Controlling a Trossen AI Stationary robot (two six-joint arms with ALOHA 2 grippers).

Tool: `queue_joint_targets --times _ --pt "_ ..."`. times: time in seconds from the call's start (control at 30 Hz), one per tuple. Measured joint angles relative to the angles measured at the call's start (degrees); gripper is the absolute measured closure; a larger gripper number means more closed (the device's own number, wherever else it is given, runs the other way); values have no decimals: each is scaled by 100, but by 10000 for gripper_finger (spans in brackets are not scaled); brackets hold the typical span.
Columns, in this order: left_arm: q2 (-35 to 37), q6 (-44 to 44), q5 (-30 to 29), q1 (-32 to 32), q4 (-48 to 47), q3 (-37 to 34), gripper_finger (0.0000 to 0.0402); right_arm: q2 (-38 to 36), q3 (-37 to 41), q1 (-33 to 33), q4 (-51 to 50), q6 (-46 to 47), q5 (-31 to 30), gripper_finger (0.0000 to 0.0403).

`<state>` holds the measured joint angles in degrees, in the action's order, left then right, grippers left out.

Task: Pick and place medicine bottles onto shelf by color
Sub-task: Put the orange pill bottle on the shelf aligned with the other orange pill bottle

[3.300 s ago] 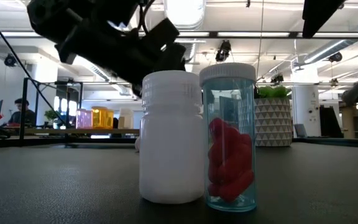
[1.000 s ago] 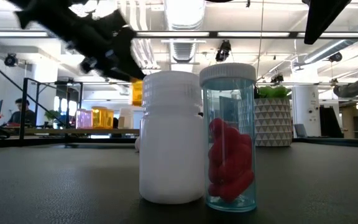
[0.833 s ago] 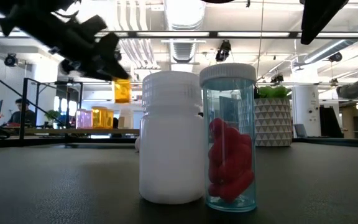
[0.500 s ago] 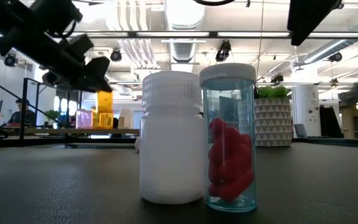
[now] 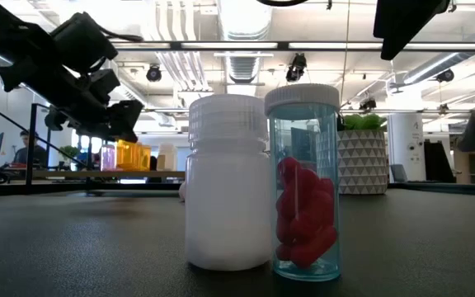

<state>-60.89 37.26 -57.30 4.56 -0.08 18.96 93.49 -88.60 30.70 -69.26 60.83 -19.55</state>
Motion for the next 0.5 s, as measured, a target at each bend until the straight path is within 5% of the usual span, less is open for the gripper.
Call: queue_joint_targets --times 0.5 --pt "-108 578 -106 5 -603 31 210 0 0 -74 85 114 0 116"
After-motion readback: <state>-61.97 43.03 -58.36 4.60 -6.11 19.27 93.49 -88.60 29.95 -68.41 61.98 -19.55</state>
